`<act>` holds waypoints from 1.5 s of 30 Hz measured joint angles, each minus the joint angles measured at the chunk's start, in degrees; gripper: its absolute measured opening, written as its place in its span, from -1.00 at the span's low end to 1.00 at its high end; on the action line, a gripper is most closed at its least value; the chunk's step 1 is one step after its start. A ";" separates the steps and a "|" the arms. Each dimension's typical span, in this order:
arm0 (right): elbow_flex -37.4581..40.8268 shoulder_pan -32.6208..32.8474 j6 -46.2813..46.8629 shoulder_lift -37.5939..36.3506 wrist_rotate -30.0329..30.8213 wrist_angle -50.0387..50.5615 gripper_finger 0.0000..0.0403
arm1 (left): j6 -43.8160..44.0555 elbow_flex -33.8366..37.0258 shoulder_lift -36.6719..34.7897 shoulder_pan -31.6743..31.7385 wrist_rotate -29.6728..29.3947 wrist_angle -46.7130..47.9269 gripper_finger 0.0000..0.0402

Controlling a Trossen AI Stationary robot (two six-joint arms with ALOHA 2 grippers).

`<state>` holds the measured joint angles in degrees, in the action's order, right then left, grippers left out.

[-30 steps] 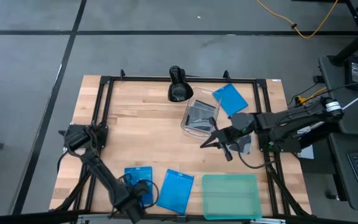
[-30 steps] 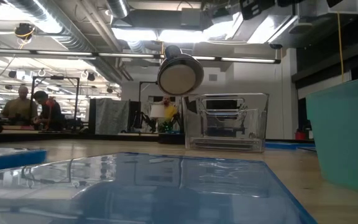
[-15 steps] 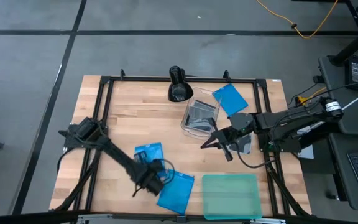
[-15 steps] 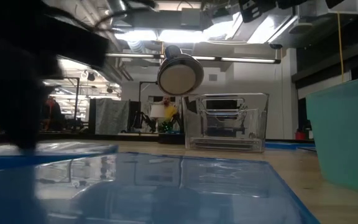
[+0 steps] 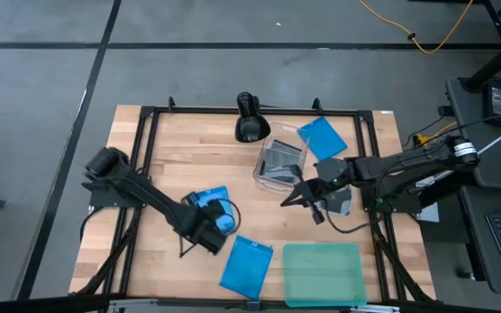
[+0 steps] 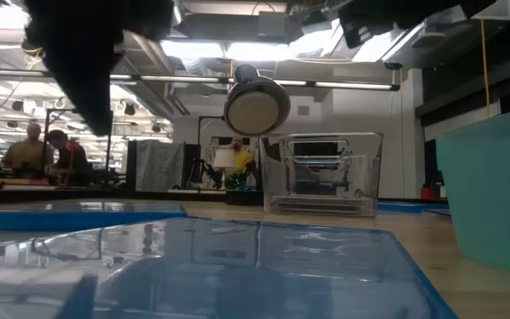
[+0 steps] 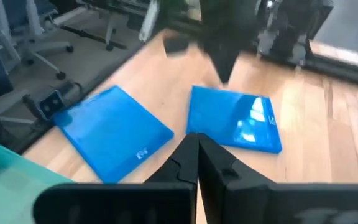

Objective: Pick & place jewel cases by type
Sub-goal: Put the bottom left blue CD case into the light green bin

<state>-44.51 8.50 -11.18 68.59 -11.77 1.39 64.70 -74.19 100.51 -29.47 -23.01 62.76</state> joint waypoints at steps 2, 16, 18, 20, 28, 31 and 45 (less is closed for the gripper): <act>-0.01 -0.63 -0.43 1.91 0.03 -0.58 -0.97 | 2.73 -0.02 -3.51 -0.49 -0.99 0.20 -0.99; -15.54 -2.98 -8.87 28.03 -0.42 3.61 -0.97 | 44.09 12.06 -11.45 -9.07 -1.30 -0.29 -0.89; -19.26 -3.15 -10.41 31.61 -0.42 7.03 -0.97 | 45.75 14.48 -11.68 -9.56 -1.23 -3.15 -0.80; -22.76 -3.20 -11.65 35.14 -0.38 9.85 -0.97 | 46.12 16.49 -11.71 -9.53 -0.80 -5.70 -0.70; -31.99 -3.15 -11.85 45.87 -0.40 15.37 -0.97 | 47.24 23.19 -11.80 -7.14 -0.37 -13.74 -0.30; -33.99 -3.15 -11.78 48.45 -0.37 16.07 -0.97 | 47.22 24.03 -11.80 -6.71 -0.34 -13.96 -0.21; -35.19 -5.12 -11.41 53.42 -0.44 17.13 -0.97 | 47.63 33.44 -11.60 -5.68 -0.50 -34.87 -0.12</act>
<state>-79.70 3.38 -22.59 122.02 -12.21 18.52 112.33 -40.75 88.90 -35.15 -23.51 27.90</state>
